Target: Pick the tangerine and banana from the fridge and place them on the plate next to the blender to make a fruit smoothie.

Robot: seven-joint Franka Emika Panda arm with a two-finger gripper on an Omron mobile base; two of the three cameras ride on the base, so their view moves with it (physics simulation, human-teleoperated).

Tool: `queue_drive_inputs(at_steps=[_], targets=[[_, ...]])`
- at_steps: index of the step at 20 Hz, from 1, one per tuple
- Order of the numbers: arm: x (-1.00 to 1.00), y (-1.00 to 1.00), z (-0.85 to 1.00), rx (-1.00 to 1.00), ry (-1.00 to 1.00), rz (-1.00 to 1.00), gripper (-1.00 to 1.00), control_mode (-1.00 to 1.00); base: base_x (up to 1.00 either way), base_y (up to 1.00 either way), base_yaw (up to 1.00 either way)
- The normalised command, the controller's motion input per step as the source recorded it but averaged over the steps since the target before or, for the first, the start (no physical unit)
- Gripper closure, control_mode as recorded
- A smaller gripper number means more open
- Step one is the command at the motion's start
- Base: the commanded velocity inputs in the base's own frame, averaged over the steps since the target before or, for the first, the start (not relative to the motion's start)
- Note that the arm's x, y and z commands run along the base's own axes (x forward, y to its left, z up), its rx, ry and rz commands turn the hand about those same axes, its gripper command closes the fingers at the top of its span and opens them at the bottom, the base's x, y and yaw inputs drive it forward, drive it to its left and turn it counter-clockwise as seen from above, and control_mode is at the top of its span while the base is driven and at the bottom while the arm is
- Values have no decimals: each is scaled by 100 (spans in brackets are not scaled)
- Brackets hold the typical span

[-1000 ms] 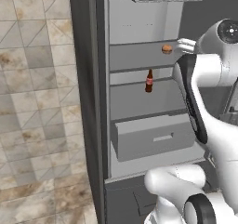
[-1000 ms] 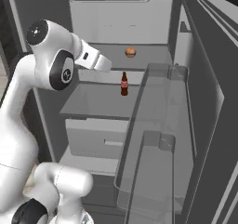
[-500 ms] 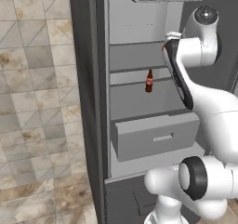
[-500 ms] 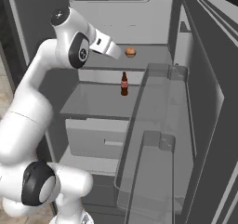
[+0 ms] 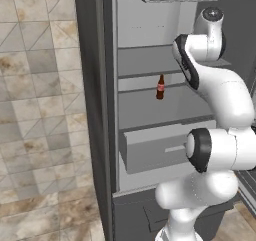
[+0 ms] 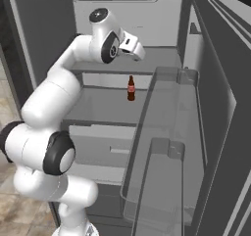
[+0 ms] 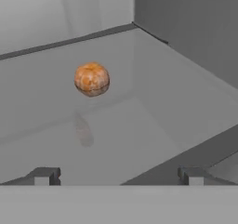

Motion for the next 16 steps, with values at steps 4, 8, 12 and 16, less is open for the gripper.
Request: queue_drive_inputs(at_steps=[4, 8, 12, 16], targets=[[68, -11, -31, 0, 1, 1, -100, -100, 0, 0, 0], [67, 0, -31, 0, 0, 1, -100, -100, 0, 0, 0], [76, 0, -37, 0, 0, 0, -100, -100, 0, 0, 0], [67, 0, -23, 0, 0, 0, -100, -100, 0, 0, 0]])
